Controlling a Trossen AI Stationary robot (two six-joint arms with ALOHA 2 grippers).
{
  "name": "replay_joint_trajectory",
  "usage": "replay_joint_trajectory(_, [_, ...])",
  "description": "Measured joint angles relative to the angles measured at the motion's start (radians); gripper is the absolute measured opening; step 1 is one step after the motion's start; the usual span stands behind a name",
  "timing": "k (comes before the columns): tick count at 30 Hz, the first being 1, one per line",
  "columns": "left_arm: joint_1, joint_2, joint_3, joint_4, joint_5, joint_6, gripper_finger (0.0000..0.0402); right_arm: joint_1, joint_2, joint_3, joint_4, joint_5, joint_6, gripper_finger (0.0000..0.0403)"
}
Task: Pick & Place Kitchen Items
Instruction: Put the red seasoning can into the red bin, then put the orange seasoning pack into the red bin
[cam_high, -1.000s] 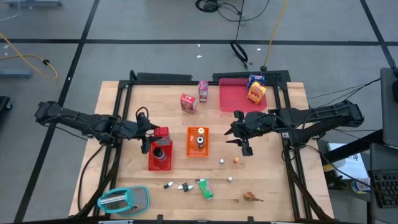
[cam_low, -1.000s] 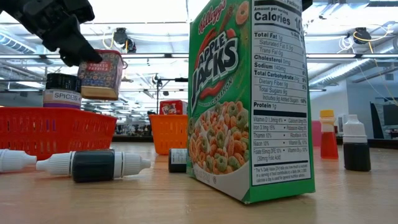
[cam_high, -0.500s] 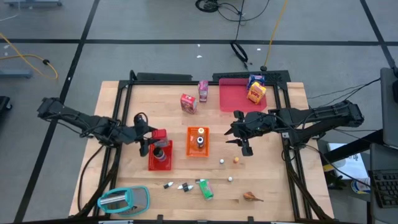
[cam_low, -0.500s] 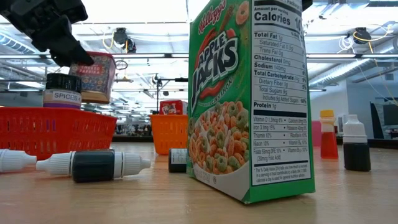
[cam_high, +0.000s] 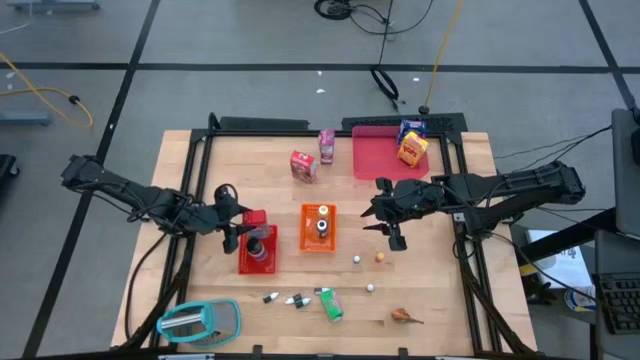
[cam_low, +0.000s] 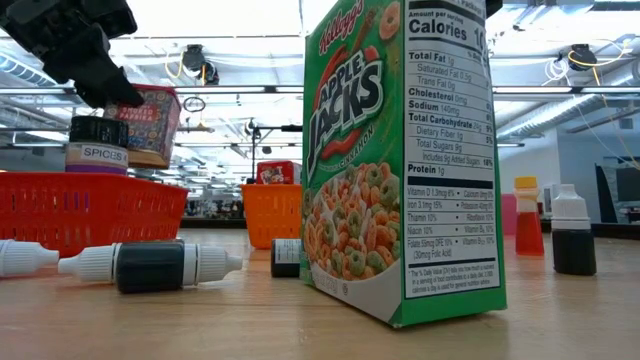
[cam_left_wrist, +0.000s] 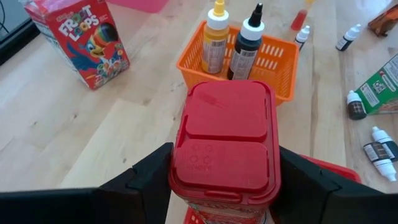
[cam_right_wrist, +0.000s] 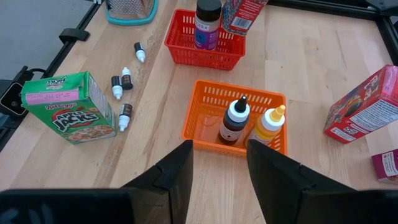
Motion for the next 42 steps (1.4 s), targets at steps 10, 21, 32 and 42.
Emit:
replay_joint_trajectory(10, [0.000,0.000,0.000,-0.004,0.001,-0.015,0.0239,0.000,0.000,0.000,0.000,0.000,0.000,0.0141])
replay_joint_trajectory(21, [0.002,0.027,-0.001,-0.001,-0.007,-0.013,0.0242,0.000,0.000,0.000,0.003,0.000,0.000,0.0141])
replay_joint_trajectory(32, [0.003,0.095,-0.001,0.006,-0.036,-0.023,0.0242,0.000,0.000,0.000,0.015,0.000,0.000,0.0141])
replay_joint_trajectory(42, [0.003,0.099,-0.001,0.051,-0.047,-0.010,0.0299,0.000,0.000,0.000,0.015,0.000,0.000,0.0141])
